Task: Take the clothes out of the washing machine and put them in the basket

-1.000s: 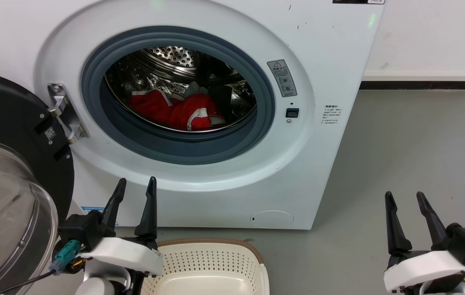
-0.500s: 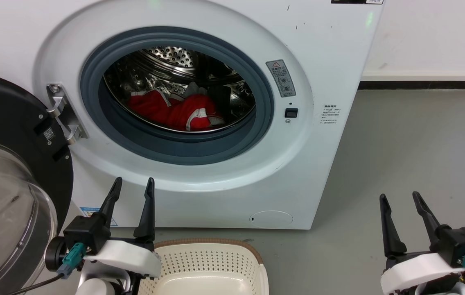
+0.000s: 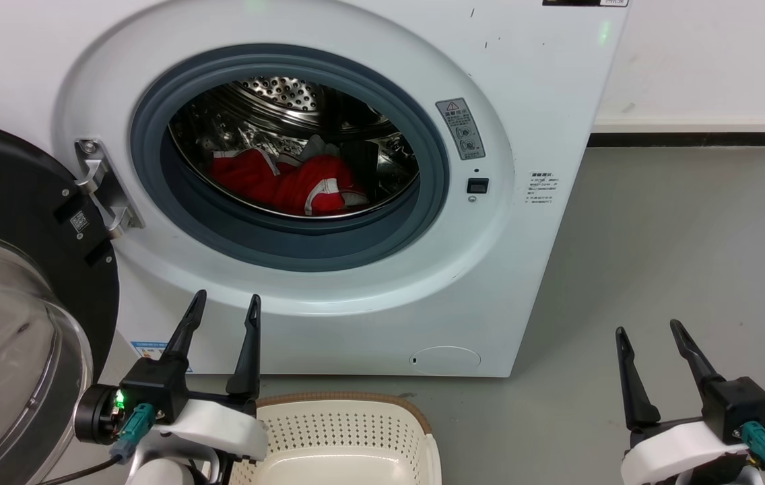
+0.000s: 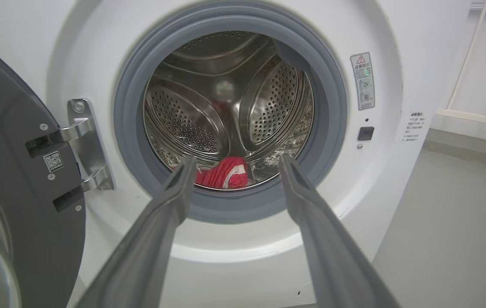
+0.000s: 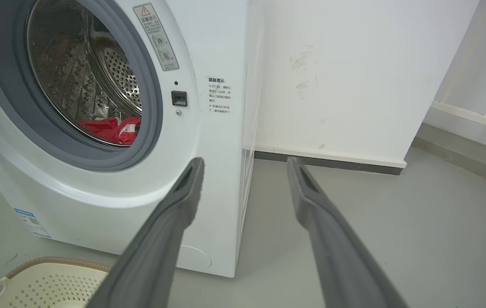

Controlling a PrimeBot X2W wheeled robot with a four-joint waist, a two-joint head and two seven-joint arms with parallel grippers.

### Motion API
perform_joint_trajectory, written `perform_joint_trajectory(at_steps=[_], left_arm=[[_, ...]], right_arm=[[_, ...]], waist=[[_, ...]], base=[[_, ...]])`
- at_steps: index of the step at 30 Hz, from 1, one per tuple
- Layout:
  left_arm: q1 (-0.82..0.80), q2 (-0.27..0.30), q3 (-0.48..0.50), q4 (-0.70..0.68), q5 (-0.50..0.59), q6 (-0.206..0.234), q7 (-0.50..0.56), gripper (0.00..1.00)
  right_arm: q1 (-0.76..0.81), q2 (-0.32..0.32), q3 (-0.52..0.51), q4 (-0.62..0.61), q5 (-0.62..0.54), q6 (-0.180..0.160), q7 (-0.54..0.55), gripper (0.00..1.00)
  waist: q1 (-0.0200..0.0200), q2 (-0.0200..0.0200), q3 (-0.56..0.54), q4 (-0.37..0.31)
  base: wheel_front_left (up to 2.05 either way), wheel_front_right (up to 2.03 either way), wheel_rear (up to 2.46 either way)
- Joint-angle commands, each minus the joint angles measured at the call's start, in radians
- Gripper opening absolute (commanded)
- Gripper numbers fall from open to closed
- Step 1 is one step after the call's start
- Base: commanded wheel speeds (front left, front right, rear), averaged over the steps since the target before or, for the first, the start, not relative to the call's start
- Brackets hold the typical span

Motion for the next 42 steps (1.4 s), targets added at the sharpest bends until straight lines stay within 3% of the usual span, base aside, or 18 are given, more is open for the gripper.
perform_joint_trajectory(at_steps=[1,27,42], left_arm=[[0.005,-0.003,0.002,-0.001,0.020,0.000,-0.010,1.00],[-0.004,-0.015,0.029,0.008,0.031,-0.001,-0.018,1.00],[-0.258,0.014,0.096,0.196,0.046,0.033,-0.015,1.00]], right_arm=[[0.005,-0.002,0.002,0.001,-0.018,0.000,-0.008,1.00],[-0.003,-0.002,0.014,0.002,-0.005,0.000,-0.021,1.00],[-0.091,-0.001,0.092,-0.080,0.027,0.000,-0.009,1.00]], waist=[[0.0000,-0.0001,0.000,-0.001],[0.0000,-0.0001,0.019,-0.008],[0.0000,-0.0001,0.195,-0.109]], base=[[0.00,0.00,0.00],[0.00,0.00,0.00],[0.00,0.00,0.00]])
